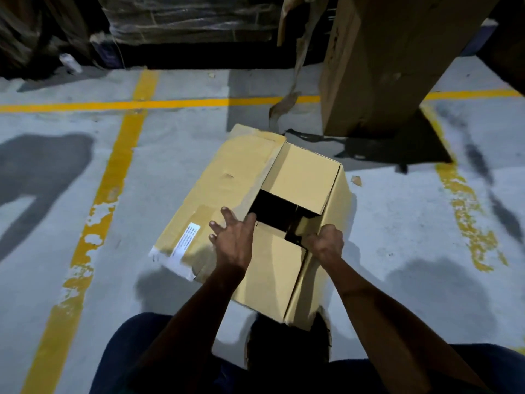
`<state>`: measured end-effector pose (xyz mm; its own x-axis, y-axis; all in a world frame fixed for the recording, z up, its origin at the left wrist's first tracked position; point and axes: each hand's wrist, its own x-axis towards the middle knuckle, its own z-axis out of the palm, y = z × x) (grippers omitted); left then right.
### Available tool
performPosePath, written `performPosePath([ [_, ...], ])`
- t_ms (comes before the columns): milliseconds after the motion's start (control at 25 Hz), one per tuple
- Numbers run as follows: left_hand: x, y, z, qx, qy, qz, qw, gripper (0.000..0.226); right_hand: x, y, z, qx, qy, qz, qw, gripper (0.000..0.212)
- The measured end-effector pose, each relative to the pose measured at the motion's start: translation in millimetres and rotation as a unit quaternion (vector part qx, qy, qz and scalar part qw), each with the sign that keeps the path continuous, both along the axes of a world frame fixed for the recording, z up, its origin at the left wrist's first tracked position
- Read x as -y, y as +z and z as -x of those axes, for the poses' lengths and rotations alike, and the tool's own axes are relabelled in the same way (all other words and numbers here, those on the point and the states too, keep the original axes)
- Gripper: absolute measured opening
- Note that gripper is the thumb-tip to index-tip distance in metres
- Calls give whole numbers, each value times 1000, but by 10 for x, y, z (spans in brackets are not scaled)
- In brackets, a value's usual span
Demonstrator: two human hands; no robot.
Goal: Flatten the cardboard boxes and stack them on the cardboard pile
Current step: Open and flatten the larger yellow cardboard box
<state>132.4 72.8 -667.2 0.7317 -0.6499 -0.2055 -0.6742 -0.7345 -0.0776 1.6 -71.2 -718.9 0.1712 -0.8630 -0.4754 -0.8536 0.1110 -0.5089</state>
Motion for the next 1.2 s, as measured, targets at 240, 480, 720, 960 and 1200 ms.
performPosePath([
  [240,54,642,-60,19,-12,87,996,51,387,91,191,-55,30,24,998,11],
  [480,-59,880,-172,34,0,104,994,50,408,53,232,-50,-20,7,999,10],
  [720,34,555,-202,151,-288,144,934,45,308,10,225,-52,-13,20,998,50],
  [960,107,465,-12,90,-315,-23,945,39,361,-64,265,-42,-17,9,999,44],
  [1200,7,386,-364,23,-90,-52,994,73,364,-127,260,-32,-20,14,999,53],
])
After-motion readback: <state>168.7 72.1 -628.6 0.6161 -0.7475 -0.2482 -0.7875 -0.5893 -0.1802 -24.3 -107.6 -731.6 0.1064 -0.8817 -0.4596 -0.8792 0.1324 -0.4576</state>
